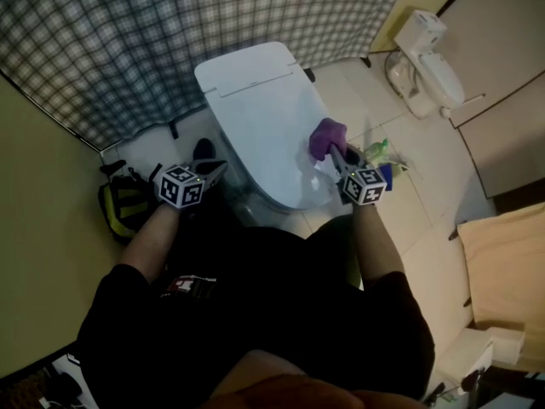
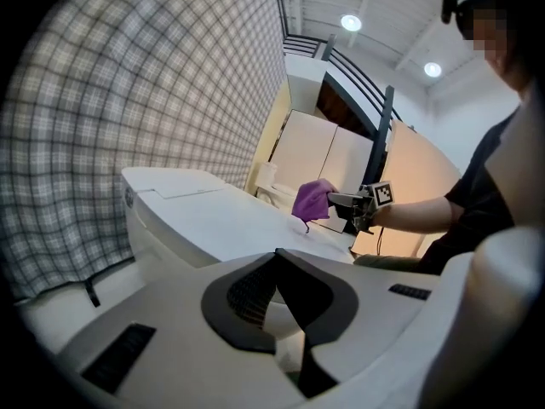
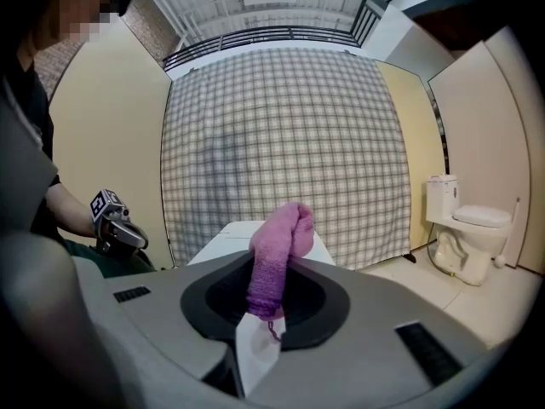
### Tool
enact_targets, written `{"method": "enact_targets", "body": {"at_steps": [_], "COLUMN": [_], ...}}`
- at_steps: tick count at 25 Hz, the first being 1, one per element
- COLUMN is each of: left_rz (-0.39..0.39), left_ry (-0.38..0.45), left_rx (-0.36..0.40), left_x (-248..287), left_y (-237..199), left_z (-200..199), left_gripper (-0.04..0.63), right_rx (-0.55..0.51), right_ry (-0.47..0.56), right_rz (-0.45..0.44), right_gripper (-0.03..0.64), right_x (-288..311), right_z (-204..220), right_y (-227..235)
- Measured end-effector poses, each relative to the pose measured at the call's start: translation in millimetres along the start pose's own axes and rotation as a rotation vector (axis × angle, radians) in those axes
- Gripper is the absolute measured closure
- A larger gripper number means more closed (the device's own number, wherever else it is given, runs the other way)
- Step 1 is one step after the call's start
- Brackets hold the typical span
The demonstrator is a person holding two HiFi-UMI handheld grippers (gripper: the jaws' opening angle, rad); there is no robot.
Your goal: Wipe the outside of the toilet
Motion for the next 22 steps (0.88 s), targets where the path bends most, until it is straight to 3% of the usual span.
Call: {"method": "enact_targets", "body": {"at_steps": [10, 15, 22], "left_rz": [-0.055, -0.048, -0.02], "left_ry": [0.127, 0.112, 0.076], "left_rx": [0.034, -0.001, -0.021], "left_x": [16, 38, 56], "left_y": [-83, -128, -183], "left_z": [-96, -101, -90], "left_gripper": [0.592, 0.592, 0.592], "right_rx": [-0.044, -0.076, -0.082], "right_ry": [-0.03, -0.092, -0.082], "right_rz": [0.037, 0.078, 0.072], "right_gripper": [0.554, 0.554, 0.554], "right_x": [128, 222, 356], "right_z": [-65, -87, -105], "right_y": [91, 131, 155]}}
Point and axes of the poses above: the fingertips, and each gripper's own axes: x forward along the fingers, y to its right, z out of its underside, the point moved 2 cm from there along -x, backward along the fingers, and after that the axes turned 1 degree about x, right-handed, at the moved point
